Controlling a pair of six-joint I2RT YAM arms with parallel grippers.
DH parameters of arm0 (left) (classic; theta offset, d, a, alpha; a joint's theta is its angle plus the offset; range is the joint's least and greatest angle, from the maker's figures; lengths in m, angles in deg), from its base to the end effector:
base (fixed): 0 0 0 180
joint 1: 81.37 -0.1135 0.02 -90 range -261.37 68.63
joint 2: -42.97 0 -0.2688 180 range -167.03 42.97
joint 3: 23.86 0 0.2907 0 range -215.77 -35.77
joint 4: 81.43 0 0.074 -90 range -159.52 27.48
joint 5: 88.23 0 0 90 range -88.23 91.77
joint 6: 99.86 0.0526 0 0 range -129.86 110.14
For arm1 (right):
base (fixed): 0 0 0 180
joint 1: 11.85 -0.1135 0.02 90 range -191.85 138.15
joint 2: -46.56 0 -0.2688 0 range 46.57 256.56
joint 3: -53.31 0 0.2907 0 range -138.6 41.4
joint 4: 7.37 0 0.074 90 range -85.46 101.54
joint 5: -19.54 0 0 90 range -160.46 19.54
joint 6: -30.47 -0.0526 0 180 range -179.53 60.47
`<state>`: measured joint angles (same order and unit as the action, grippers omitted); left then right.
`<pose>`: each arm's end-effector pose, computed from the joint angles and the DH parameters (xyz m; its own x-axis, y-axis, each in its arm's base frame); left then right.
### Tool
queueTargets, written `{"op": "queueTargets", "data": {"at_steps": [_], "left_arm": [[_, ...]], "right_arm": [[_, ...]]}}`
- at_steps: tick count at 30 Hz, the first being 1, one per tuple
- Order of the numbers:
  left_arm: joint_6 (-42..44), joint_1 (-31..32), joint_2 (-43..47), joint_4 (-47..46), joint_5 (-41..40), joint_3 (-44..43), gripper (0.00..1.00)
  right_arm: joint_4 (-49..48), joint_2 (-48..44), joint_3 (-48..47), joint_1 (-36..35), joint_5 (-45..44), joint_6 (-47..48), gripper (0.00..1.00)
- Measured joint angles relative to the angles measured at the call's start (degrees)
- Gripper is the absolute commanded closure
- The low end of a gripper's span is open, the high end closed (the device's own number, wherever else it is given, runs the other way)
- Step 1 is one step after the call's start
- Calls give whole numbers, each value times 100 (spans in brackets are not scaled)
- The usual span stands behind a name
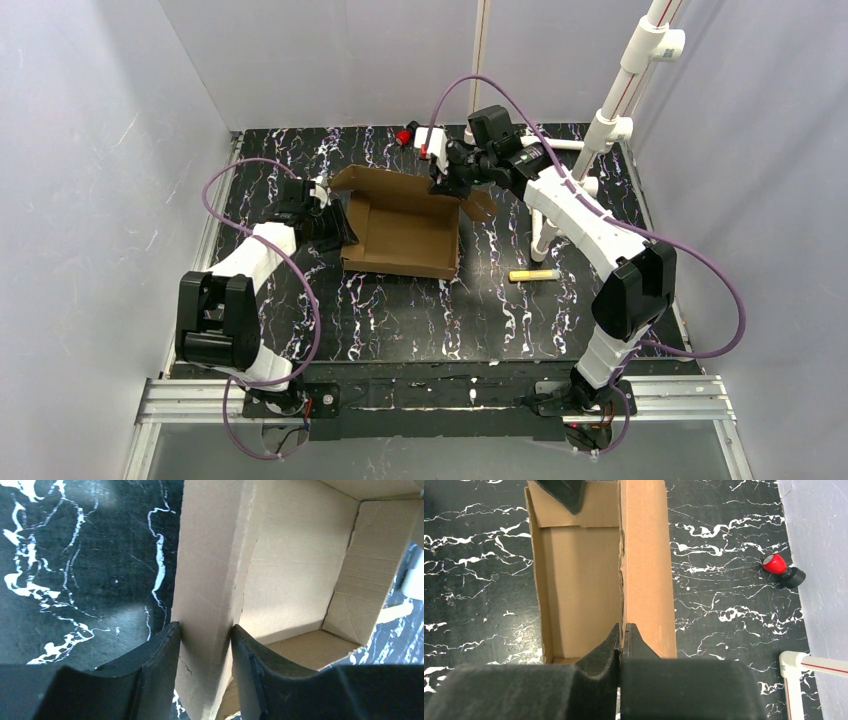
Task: Fold the paper box
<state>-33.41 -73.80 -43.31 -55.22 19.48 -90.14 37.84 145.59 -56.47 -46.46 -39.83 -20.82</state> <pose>0.3564 -0.0635 0.1927 -0.7895 -0.2790 -0.5466 0.0204 0.8782 -0.4778 0.3520 0.2754 0.3657 0.1585 -0.5445 -0.8237 -0.9424 0.1655 -0.2907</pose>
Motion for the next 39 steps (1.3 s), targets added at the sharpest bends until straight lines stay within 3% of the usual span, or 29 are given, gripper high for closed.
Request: {"op": "queueTargets", "data": {"at_steps": [3, 5, 8, 14, 17, 22, 29, 35, 39], "left_arm": [[7, 37, 37, 9, -352, 11, 79], [50, 59, 72, 9, -529, 52, 99], [129, 90, 81, -2, -726, 116, 100], [369, 232, 136, -13, -1150, 151, 100], [503, 378, 234, 2, -1410, 151, 81], [505, 496, 323, -13, -1528, 151, 64], [334, 494, 323, -92, -1585, 151, 51], [162, 490, 323, -275, -1582, 151, 44], [33, 409, 326, -560, -1526, 179, 31]], "right_arm": [[-4, 0, 20, -52, -11, -4, 96], [-11, 0, 22, -81, -46, -52, 74], [-105, 0, 26, -92, -61, -262, 60], [-391, 0, 26, -114, -96, -560, 53], [-481, 0, 26, -114, -116, -651, 53], [-601, -9, 103, -122, -118, -752, 54], [-702, -11, 214, -186, -221, -835, 55], [-772, -11, 214, -190, -315, -852, 70], [-782, -11, 214, -190, -389, -850, 82]]}}
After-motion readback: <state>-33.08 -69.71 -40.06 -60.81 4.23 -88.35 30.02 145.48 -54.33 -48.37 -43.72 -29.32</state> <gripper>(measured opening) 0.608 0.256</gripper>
